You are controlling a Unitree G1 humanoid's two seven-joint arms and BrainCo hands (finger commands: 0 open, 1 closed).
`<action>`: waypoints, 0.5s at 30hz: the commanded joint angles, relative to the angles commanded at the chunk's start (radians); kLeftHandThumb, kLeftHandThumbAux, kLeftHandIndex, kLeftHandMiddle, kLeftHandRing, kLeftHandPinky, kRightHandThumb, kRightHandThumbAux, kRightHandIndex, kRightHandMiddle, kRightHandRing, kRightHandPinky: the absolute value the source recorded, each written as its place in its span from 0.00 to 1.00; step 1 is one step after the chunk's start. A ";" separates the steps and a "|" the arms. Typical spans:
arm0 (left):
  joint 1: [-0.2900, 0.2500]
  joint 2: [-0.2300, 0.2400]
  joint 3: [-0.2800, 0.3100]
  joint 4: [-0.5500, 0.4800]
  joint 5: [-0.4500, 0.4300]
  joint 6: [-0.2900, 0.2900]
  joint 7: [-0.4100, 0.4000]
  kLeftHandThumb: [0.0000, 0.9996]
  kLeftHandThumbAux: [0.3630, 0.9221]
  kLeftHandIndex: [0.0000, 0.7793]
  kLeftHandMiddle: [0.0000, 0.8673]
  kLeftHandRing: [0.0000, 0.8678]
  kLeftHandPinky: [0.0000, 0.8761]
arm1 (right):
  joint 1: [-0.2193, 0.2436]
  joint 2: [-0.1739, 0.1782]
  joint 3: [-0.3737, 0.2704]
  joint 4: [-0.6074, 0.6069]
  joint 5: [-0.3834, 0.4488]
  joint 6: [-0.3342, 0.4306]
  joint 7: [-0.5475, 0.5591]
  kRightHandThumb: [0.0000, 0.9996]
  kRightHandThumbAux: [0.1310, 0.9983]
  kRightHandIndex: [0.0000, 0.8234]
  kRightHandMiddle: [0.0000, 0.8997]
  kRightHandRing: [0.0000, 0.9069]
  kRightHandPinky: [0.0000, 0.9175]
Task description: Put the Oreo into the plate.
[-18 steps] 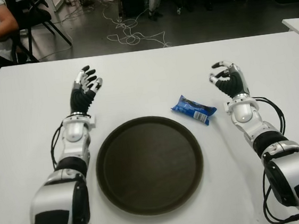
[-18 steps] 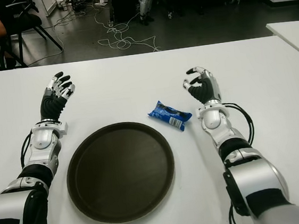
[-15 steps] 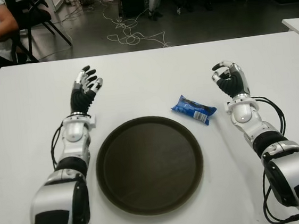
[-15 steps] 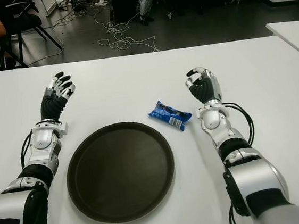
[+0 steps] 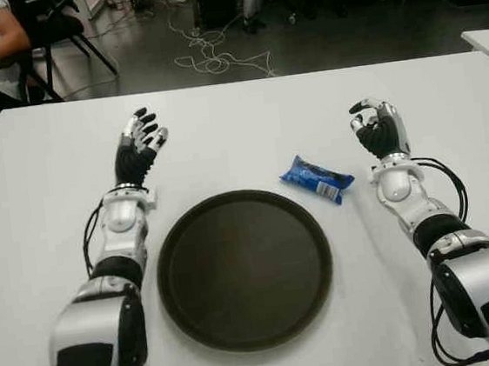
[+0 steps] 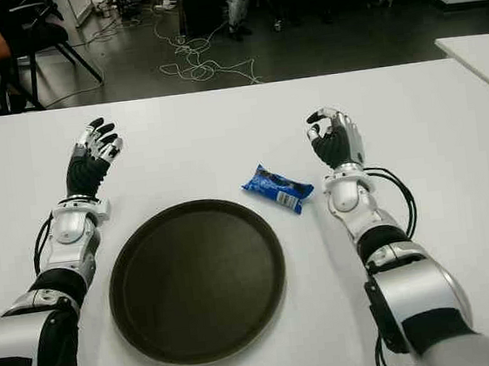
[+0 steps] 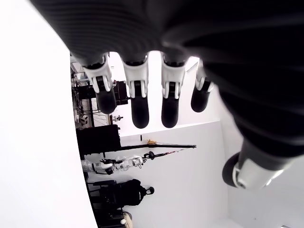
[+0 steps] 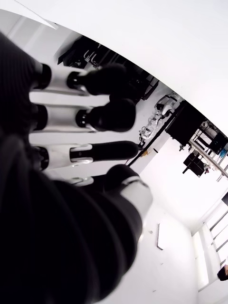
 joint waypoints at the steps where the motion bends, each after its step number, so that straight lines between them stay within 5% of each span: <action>1: 0.000 0.001 -0.001 0.000 0.001 0.000 0.000 0.09 0.36 0.13 0.20 0.15 0.11 | 0.000 -0.001 0.002 -0.001 -0.001 0.001 -0.002 0.71 0.67 0.53 0.88 0.86 0.83; 15: -0.001 -0.003 0.003 0.001 -0.003 -0.001 0.002 0.10 0.37 0.15 0.21 0.16 0.12 | 0.000 -0.003 0.007 -0.002 0.001 0.000 -0.009 0.71 0.67 0.53 0.88 0.87 0.84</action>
